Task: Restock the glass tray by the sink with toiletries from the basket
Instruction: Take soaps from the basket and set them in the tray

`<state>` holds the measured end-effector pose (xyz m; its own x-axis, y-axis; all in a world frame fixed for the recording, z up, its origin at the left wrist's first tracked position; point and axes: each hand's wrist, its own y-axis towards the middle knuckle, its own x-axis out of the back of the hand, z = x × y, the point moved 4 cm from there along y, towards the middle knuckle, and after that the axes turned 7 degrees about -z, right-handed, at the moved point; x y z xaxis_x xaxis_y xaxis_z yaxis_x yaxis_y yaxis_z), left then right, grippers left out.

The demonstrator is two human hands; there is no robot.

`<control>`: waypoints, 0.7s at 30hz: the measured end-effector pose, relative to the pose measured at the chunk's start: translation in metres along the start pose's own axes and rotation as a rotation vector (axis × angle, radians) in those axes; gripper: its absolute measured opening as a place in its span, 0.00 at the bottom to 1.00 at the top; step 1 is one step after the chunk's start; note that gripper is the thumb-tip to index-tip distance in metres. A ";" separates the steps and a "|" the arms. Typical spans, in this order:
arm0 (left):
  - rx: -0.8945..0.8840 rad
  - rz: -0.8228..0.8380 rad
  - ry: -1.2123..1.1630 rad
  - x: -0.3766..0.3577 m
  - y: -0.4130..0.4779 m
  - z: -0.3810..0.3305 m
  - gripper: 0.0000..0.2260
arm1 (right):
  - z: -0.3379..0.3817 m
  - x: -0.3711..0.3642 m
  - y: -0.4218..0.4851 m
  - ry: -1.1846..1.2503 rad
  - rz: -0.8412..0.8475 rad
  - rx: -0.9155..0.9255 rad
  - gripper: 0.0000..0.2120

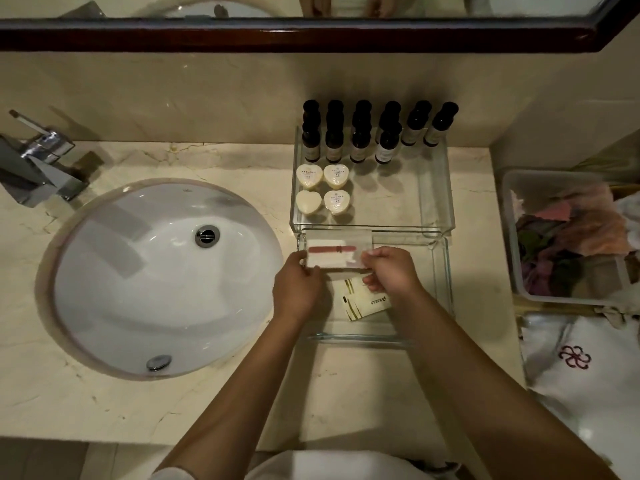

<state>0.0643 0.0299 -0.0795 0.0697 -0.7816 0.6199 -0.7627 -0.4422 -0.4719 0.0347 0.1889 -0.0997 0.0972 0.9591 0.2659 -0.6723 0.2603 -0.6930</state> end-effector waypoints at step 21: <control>-0.409 0.172 0.485 -0.016 -0.014 -0.008 0.16 | -0.017 -0.007 0.011 -0.239 -0.084 -0.020 0.09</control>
<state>0.0686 0.0522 -0.0775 -0.2995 -0.4968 0.8145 -0.9267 -0.0515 -0.3722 0.0391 0.1867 -0.1207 -0.0256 0.8808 0.4728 -0.6539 0.3429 -0.6744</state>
